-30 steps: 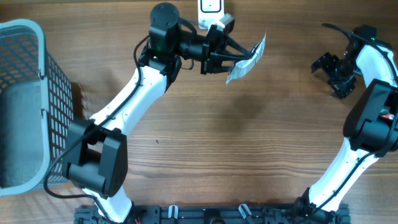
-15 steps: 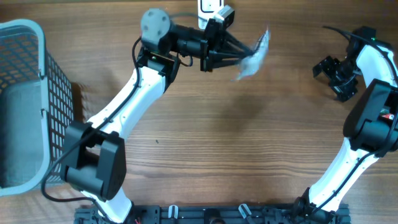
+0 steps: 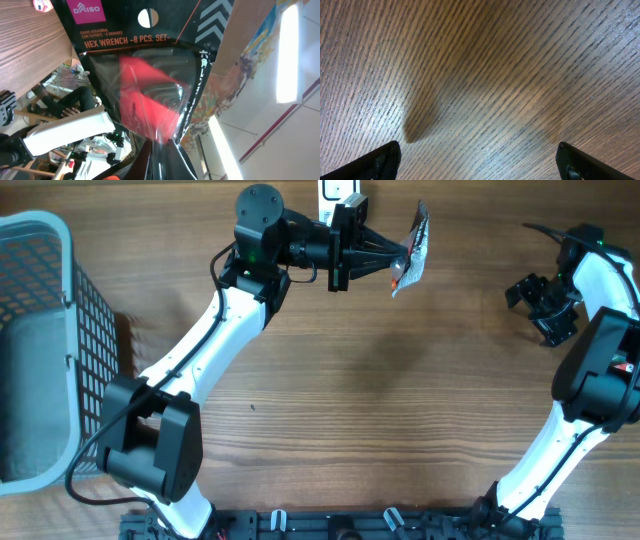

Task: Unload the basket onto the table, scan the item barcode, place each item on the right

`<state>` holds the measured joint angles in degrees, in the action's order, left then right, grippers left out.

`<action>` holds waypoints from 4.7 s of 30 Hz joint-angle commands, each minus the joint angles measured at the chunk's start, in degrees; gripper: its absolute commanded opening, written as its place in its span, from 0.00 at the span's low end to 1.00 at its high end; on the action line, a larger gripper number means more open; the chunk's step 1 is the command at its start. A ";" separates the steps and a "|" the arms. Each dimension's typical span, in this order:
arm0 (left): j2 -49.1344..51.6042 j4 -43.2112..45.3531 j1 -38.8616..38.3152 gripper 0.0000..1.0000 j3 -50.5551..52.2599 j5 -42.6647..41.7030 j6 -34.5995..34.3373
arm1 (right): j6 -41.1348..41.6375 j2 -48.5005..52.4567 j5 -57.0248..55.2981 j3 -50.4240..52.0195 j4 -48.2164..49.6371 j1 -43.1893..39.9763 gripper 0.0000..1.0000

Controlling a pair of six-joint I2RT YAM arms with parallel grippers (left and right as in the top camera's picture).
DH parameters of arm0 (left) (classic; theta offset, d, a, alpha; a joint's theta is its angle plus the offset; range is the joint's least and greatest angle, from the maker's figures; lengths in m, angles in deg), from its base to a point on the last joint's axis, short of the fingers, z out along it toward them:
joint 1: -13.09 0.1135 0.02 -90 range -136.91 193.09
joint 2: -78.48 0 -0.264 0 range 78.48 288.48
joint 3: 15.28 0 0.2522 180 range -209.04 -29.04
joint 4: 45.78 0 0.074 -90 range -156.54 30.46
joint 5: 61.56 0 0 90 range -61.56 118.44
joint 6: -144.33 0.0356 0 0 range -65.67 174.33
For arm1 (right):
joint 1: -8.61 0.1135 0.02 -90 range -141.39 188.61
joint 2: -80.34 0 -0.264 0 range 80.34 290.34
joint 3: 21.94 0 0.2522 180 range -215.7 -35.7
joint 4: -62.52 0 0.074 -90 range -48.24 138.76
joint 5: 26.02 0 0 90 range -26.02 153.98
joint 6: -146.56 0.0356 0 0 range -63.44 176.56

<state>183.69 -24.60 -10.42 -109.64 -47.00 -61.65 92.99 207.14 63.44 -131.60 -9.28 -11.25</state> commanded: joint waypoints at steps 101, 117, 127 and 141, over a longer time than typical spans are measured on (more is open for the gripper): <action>-1.05 -72.67 -0.20 0.06 -0.35 43.89 66.31 | -18.64 -7.65 36.13 -0.09 13.42 16.06 1.00; -7.76 -73.24 -0.02 1.00 -0.37 76.17 84.04 | -53.09 -7.65 30.99 -0.09 9.79 19.43 1.00; -28.04 -76.11 -7.13 1.00 -0.37 108.00 82.09 | -57.13 -7.67 17.64 -0.59 22.60 29.55 1.00; -34.14 -87.36 -13.77 1.00 -0.37 133.55 82.07 | -88.74 -7.67 14.29 -8.92 -4.11 43.19 1.00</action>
<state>150.51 -111.62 -23.95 -109.83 77.25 20.83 13.63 200.70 78.94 -136.78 -8.74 30.85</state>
